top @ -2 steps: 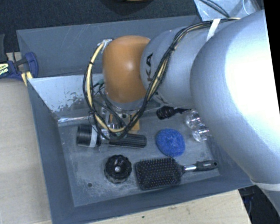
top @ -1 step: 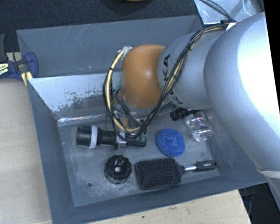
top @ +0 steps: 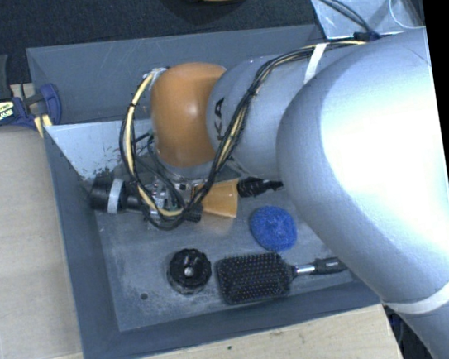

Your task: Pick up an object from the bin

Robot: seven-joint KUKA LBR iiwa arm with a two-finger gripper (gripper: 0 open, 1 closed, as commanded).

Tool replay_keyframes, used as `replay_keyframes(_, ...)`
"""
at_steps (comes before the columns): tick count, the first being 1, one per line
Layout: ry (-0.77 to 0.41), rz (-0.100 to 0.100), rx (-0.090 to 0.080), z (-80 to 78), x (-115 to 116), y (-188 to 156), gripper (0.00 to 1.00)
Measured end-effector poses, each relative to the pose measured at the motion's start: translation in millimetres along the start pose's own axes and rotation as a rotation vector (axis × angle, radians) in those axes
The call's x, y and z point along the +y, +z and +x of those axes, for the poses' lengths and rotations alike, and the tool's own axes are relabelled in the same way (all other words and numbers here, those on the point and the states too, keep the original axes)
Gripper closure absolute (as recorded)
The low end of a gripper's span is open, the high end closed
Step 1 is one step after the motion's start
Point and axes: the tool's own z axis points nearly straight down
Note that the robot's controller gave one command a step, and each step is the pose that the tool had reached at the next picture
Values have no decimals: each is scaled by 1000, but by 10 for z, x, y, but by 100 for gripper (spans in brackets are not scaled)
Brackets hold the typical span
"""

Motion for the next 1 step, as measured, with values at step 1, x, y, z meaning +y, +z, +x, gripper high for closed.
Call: replay_keyframes(1, 1, 0, 0, -2, -3, -1, 100)
